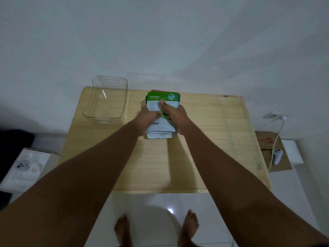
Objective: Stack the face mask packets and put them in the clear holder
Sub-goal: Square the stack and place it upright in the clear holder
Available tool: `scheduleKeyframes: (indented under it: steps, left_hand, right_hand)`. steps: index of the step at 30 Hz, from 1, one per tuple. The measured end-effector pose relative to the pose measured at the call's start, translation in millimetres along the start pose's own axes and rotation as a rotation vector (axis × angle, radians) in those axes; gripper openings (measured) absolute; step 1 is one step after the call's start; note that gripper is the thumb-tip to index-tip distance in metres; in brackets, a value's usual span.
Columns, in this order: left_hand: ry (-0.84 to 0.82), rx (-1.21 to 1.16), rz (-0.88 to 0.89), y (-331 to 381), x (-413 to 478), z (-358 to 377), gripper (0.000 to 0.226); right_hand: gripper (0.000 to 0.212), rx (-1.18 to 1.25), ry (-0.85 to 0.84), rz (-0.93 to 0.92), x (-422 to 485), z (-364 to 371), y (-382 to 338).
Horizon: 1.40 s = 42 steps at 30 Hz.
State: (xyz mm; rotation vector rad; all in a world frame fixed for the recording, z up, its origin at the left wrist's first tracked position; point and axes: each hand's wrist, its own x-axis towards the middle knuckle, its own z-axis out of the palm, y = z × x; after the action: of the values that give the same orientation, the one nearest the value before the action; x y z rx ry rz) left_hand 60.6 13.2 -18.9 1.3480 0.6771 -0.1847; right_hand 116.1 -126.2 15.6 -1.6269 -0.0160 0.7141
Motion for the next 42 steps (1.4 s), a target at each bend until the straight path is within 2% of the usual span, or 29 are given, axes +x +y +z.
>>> scheduleKeyframes:
  steps: [3,4,6,8,10,11,14,16,18,20,26,33,37,39,42]
  left_hand:
    - [-0.010,-0.003,0.000,7,12,-25,0.085]
    - [-0.004,0.008,0.006,20,-1,-30,0.081]
    - [-0.003,0.036,0.058,50,-31,-36,0.058]
    - [-0.012,0.049,0.107,66,-42,-47,0.038]
    - [-0.009,0.059,0.126,79,-47,-62,0.034]
    - [0.003,0.060,0.132,85,-47,-70,0.036]
    - [0.066,0.068,0.176,104,-44,-92,0.042]
    - [0.116,0.110,0.249,117,-40,-107,0.052]
    - [0.144,0.143,0.315,127,-36,-125,0.065]
    - [0.184,0.158,0.361,131,-33,-144,0.062]
    - [0.310,0.252,0.486,112,-8,-191,0.058]
    - [0.270,0.312,0.592,69,26,-232,0.057]
    - [0.253,0.410,0.654,49,29,-233,0.061]
    - [0.246,0.455,0.676,42,33,-232,0.057]
    - [0.304,0.454,0.727,38,34,-229,0.053]
  right_hand:
    - [0.041,0.038,0.008,0.009,-2,17,-16]
    - [0.041,0.042,0.018,0.008,-2,24,-23]
    - [0.045,0.068,0.044,0.003,2,42,-33]
    - [0.067,0.093,0.062,-0.008,2,62,-44]
    - [0.091,0.105,0.090,-0.005,5,78,-52]
    - [0.088,0.117,0.096,-0.006,5,84,-57]
    - [0.045,0.141,0.114,-0.039,8,96,-76]
    - [0.036,0.147,0.105,-0.107,16,105,-87]
    - [0.045,0.118,0.060,-0.208,27,118,-94]
    - [0.057,0.072,0.034,-0.280,40,133,-97]
    - [0.059,-0.067,0.009,-0.501,79,180,-72]
    - [0.067,-0.215,0.094,-0.596,103,213,-28]
    - [0.074,-0.302,0.085,-0.585,102,208,-15]
    - [0.076,-0.363,0.075,-0.582,101,203,-16]
    - [0.075,-0.409,0.087,-0.592,102,200,-22]
